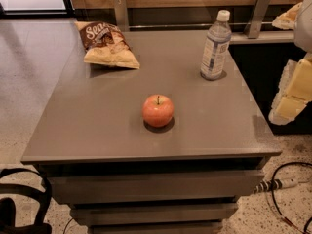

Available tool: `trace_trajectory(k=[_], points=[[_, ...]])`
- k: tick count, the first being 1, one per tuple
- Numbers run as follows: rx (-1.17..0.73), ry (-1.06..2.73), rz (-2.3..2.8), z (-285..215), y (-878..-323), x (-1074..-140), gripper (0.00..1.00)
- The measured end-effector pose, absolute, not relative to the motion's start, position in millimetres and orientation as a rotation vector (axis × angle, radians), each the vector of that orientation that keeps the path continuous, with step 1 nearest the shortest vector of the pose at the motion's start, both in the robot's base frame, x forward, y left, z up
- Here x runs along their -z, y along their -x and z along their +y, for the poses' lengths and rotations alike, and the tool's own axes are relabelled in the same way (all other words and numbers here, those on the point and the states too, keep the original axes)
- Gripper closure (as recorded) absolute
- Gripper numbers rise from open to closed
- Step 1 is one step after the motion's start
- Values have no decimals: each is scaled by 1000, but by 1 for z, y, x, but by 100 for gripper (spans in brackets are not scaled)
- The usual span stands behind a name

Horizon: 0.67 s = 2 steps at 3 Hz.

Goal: Pick brown chip bag

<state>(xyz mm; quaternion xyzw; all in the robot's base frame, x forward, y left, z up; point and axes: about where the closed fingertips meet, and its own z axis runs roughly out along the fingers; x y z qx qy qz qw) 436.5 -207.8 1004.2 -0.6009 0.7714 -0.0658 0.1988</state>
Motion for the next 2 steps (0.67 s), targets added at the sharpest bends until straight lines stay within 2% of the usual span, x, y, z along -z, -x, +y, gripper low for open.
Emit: trace_trajectory(k=[2], points=[[190,1673,2114,-202,-446,-1011,0]])
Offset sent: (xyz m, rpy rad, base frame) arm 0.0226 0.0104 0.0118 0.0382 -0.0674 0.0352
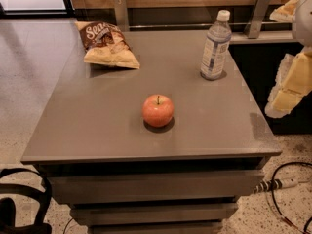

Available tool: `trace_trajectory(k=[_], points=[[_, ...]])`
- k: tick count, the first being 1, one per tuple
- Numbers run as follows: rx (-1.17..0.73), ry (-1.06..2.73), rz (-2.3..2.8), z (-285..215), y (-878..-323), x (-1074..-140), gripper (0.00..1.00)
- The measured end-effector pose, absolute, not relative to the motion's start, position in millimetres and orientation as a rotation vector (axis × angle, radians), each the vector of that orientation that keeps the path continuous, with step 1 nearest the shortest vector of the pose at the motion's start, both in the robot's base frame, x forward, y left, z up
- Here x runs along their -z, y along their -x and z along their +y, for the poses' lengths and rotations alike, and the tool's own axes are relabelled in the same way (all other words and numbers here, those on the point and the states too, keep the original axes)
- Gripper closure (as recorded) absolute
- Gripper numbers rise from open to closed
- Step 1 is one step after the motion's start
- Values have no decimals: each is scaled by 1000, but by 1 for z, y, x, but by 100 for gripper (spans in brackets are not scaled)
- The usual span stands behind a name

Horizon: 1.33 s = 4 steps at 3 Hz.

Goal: Pick brown chip bag

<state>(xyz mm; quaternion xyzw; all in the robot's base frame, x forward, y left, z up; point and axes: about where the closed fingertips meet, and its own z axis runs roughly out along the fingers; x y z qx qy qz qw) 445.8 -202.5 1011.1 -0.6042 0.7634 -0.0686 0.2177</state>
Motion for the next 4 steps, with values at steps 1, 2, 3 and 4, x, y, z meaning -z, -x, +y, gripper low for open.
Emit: trace_trajectory(k=[1,2,3,4], points=[[162,1669,1974,-166,-475,-1028,0],[65,1625,1819,-101,-501,-1041,0],[-33,1551,1754,-43,-531,-1040,0],[-114,1446,1788,-17,-577,-1025,0]])
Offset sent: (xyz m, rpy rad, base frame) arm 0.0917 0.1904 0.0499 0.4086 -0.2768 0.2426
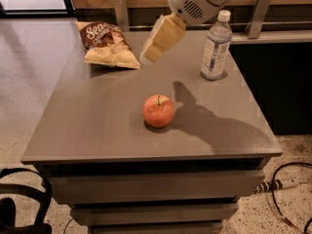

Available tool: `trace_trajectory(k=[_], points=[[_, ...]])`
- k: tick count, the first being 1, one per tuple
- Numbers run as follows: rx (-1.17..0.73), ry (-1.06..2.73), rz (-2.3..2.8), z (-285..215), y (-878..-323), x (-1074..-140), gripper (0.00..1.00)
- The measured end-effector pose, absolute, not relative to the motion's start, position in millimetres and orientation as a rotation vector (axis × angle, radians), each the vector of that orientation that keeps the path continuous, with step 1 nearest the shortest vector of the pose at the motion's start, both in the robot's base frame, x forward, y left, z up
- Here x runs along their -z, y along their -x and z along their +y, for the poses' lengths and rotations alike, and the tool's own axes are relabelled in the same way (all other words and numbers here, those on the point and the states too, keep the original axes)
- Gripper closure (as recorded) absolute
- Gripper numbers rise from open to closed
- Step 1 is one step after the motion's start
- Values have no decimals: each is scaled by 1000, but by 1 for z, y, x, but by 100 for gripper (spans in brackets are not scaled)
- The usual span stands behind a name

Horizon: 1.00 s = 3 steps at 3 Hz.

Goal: Pick brown chip bag

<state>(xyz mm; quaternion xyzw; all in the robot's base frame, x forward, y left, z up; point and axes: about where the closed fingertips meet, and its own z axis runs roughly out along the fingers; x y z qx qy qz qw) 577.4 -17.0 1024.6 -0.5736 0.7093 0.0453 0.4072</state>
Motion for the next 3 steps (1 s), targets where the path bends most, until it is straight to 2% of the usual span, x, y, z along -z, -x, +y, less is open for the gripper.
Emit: trace_trajectory(k=[1,2,3], points=[[-194,1347,1871,-13,-621,-994,0],[-200,1353,1866,-7,-625,-994,0],[-220,1357,1858,20,-645,-985,0]])
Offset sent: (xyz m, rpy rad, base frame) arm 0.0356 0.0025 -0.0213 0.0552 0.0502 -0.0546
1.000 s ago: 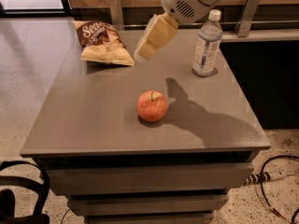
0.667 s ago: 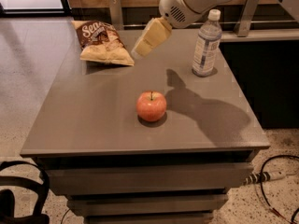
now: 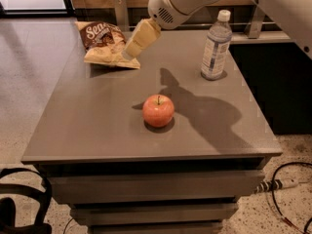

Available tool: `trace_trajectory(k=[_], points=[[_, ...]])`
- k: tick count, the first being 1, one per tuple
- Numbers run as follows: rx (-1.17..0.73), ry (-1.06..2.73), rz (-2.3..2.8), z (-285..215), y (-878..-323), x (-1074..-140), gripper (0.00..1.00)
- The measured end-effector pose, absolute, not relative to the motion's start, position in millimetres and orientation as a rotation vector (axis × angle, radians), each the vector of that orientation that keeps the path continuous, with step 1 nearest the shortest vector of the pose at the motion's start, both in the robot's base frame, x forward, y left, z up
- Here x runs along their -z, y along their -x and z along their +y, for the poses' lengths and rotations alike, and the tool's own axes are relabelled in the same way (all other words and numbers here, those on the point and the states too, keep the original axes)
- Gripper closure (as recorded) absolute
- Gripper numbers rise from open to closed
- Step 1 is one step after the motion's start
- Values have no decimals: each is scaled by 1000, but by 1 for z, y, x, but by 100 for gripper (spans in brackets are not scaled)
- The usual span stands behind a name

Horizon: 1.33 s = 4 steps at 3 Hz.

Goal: Pick brown chip bag

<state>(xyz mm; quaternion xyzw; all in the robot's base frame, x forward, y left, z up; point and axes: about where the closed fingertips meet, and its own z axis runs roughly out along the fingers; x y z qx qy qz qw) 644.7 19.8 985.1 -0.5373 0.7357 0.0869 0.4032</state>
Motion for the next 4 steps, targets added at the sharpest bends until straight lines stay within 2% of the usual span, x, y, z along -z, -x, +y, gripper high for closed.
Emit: trace_trajectory(k=[4], points=[[-457,1373,1870,138,-735,-886,0]])
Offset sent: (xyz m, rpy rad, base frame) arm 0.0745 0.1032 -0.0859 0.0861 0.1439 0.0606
